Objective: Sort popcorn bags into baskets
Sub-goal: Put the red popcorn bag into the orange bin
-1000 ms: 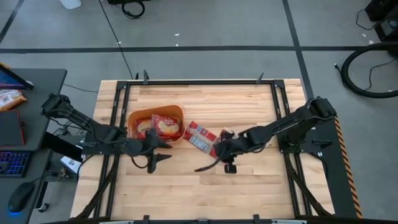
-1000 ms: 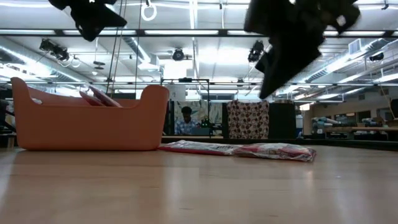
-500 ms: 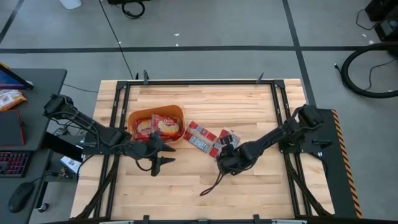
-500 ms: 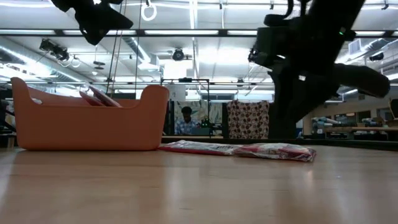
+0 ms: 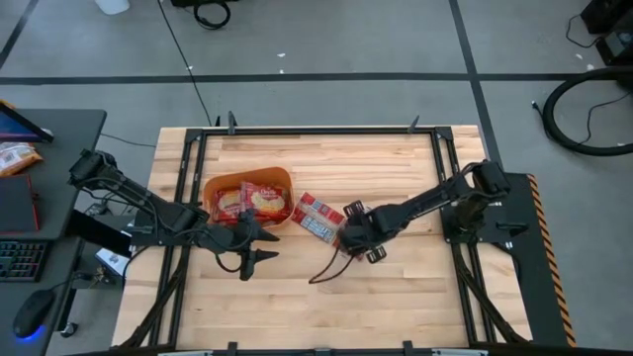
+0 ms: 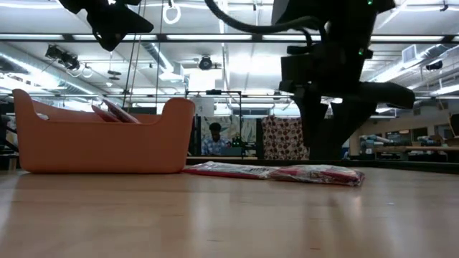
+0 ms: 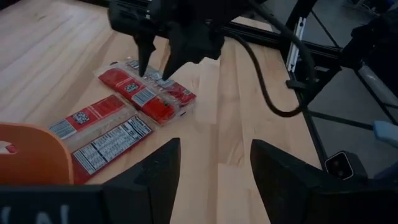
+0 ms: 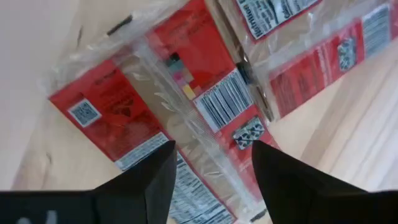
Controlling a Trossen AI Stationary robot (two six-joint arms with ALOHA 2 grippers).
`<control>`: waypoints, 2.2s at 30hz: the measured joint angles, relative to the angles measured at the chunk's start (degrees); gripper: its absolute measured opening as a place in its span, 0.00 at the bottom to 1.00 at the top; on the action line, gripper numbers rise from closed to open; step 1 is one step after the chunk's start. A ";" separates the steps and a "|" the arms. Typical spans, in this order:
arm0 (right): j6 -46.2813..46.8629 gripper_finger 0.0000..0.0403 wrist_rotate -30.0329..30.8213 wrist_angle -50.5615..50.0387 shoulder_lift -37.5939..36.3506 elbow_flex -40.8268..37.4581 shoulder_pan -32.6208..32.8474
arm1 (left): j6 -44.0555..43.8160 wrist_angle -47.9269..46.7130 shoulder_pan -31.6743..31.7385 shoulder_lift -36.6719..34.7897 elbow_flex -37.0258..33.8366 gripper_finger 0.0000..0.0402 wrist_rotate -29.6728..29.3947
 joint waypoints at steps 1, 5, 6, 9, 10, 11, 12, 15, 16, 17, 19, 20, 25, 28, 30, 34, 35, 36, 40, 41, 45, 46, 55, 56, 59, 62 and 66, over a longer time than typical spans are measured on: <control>-1.12 0.53 -0.53 0.25 0.00 -0.22 -0.76 | 0.00 -0.03 0.00 0.00 0.00 0.50 0.00; -4.81 0.48 -3.28 0.87 0.00 -1.55 -3.91 | 0.00 -0.05 0.00 0.00 0.00 0.50 0.00; -5.54 0.46 -4.08 1.21 0.00 -2.09 -4.55 | 0.00 -0.04 -0.02 0.00 0.00 0.50 0.00; -8.24 0.42 -4.02 2.68 0.00 -3.87 -5.52 | 0.02 -0.22 -0.02 0.00 0.00 0.50 0.00; -9.08 0.41 -3.47 3.38 0.00 -4.44 -5.67 | 0.02 -0.22 -0.02 0.00 0.00 0.50 0.00; -10.00 0.39 -2.87 4.07 0.00 -4.98 -5.74 | 0.02 -0.22 -0.02 0.00 0.00 0.50 0.00; -10.88 0.38 -2.67 4.72 0.00 -5.42 -5.77 | 0.02 -0.22 -0.02 0.00 0.00 0.50 0.00; -11.92 0.32 -3.61 6.86 -0.18 -6.58 -5.83 | 0.02 -0.25 -0.02 0.00 0.00 0.50 0.00; -12.01 0.29 -4.06 7.14 -0.20 -6.76 -5.83 | 0.00 -0.27 -0.02 0.00 0.00 0.50 0.00; -11.99 0.26 -4.42 7.24 -0.22 -6.91 -5.83 | 0.00 -0.39 -0.04 -0.02 0.00 0.50 0.00; -11.43 0.20 -5.19 7.18 -0.26 -7.14 -5.82 | -0.02 -0.44 -0.04 -0.02 -0.02 0.50 0.01; -11.15 0.16 -5.78 6.98 -0.26 -7.16 -5.83 | -0.02 -0.43 -0.04 -0.02 -0.02 0.50 0.35; -5.32 0.02 -8.53 6.47 -0.26 -7.14 -5.73 | 0.00 0.21 -0.28 1.92 -0.07 0.50 6.53; 0.61 0.04 -9.80 6.20 -0.28 -6.70 -5.13 | 0.02 0.34 -1.00 4.42 -0.09 0.50 7.23; 3.86 0.06 -10.11 4.36 0.04 -5.14 -4.50 | -0.02 0.17 -1.30 6.27 -0.09 0.50 7.37; 7.71 0.06 -8.96 -1.14 0.00 0.25 -3.65 | -1.29 0.74 -1.27 9.32 -0.09 0.50 7.54; 7.69 0.06 -8.89 -2.20 0.00 1.22 -3.50 | -1.81 1.34 -1.23 9.87 -0.09 0.50 8.17; 7.13 0.07 -8.83 -3.01 0.00 1.98 -3.44 | -2.09 2.33 -1.25 10.36 -0.09 0.50 8.90; 4.36 0.13 -8.87 -2.70 -0.02 2.62 -3.41 | -2.43 5.77 -1.29 11.15 -0.09 0.50 12.29; 3.72 0.16 -8.92 -2.58 0.00 2.32 -3.67 | -2.43 6.54 -1.36 11.14 -0.09 0.50 12.55; 1.81 0.31 -9.32 0.18 0.02 0.71 -4.43 | -1.16 8.09 -2.17 11.13 -0.09 0.50 12.55; 1.38 0.35 -9.26 1.06 0.02 0.24 -4.49 | -0.66 8.17 -2.39 11.13 -0.09 0.50 12.59; -4.57 0.48 -9.57 9.69 -0.32 -7.09 -5.44 | -0.45 8.15 -3.32 11.13 -0.09 0.50 12.59; -4.55 0.46 -9.57 9.98 -0.37 -7.45 -5.44 | -0.34 8.27 -3.42 11.13 -0.09 0.50 12.59; -4.55 0.37 -10.29 9.87 -0.35 -7.80 -5.44 | -0.02 9.28 -3.43 11.13 -0.07 0.50 12.60; -4.09 0.24 -11.61 9.75 -0.31 -7.84 -5.43 | 0.00 10.52 -3.42 11.13 -0.07 0.50 12.60; -1.24 0.05 -13.10 9.62 -0.22 -7.91 -5.44 | 0.00 10.77 -3.43 11.13 -0.07 0.50 12.60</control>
